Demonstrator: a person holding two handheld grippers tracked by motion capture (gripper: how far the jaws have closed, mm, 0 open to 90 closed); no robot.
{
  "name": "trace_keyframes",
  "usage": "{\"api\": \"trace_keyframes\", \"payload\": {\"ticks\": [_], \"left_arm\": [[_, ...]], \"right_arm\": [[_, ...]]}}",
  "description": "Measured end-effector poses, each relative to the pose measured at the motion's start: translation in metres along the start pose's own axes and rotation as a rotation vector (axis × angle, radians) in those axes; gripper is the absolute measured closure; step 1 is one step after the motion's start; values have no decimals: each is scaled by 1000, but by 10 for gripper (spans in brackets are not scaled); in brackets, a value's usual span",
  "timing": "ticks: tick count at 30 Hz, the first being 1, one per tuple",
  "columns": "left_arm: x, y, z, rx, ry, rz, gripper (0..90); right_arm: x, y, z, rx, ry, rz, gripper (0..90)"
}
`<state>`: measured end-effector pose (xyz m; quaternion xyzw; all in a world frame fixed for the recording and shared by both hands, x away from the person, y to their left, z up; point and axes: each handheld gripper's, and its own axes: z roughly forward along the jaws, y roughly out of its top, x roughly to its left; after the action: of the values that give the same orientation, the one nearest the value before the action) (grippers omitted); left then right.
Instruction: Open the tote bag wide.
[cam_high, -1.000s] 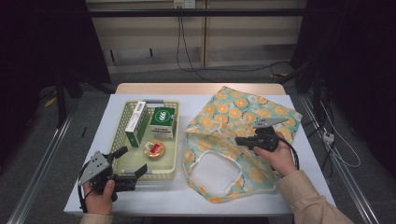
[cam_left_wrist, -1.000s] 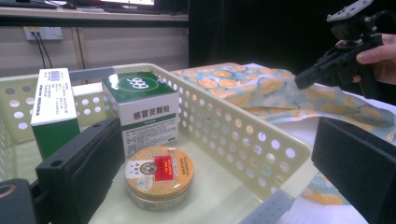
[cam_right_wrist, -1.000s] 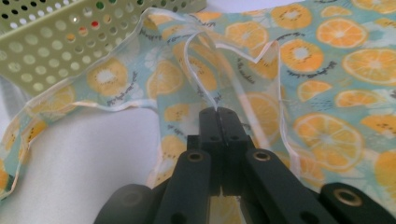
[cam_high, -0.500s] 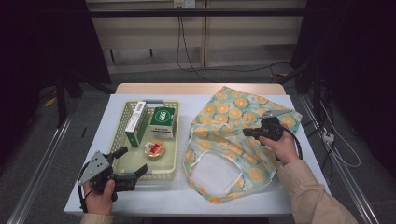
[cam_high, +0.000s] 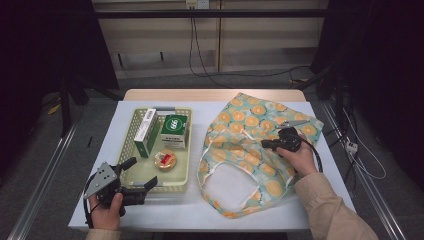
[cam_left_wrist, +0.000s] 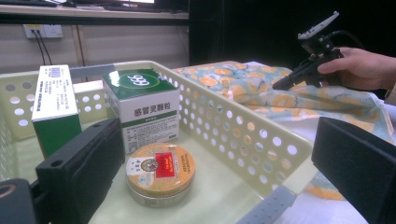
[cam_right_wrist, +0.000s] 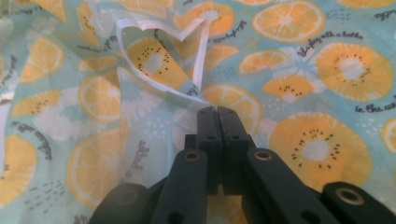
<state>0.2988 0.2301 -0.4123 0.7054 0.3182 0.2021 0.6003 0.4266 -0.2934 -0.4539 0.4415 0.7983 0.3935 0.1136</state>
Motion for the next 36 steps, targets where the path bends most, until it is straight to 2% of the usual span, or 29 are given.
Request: {"api": "trace_keyframes", "payload": {"ticks": [5,8,11,14,16,19,21,23,26,28,31,36], "left_arm": [[-1,0,0,-1,-2,2,24],[0,0,0,1,-3,1,24],[0,0,0,-1,0,1,24],[0,0,0,-3,-1,-1,24],[0,0,0,-3,-1,-1,24],[-1,1,0,-3,-1,-2,24],[-1,1,0,-2,0,0,24],[-1,1,0,-3,0,0,24],[-1,1,0,-3,1,0,24],[-1,1,0,-4,2,0,24],[-1,2,0,-5,0,7,24],[-1,2,0,-4,-1,7,24]], "right_arm": [[-2,-5,4,13,-12,8,887],[0,-5,5,12,-20,-7,865],[3,-4,4,23,-47,-32,791],[5,-3,5,28,-35,-59,717],[7,-2,3,30,-60,-75,695],[8,0,-3,8,-77,-54,653],[9,2,-8,-1,-94,-66,621],[13,6,-13,-3,-72,-59,615],[20,9,-21,-14,-71,-50,459],[25,11,-25,-19,-89,-66,411],[32,14,-32,-41,-80,-63,321],[45,17,-38,-57,-47,-78,267]]}}
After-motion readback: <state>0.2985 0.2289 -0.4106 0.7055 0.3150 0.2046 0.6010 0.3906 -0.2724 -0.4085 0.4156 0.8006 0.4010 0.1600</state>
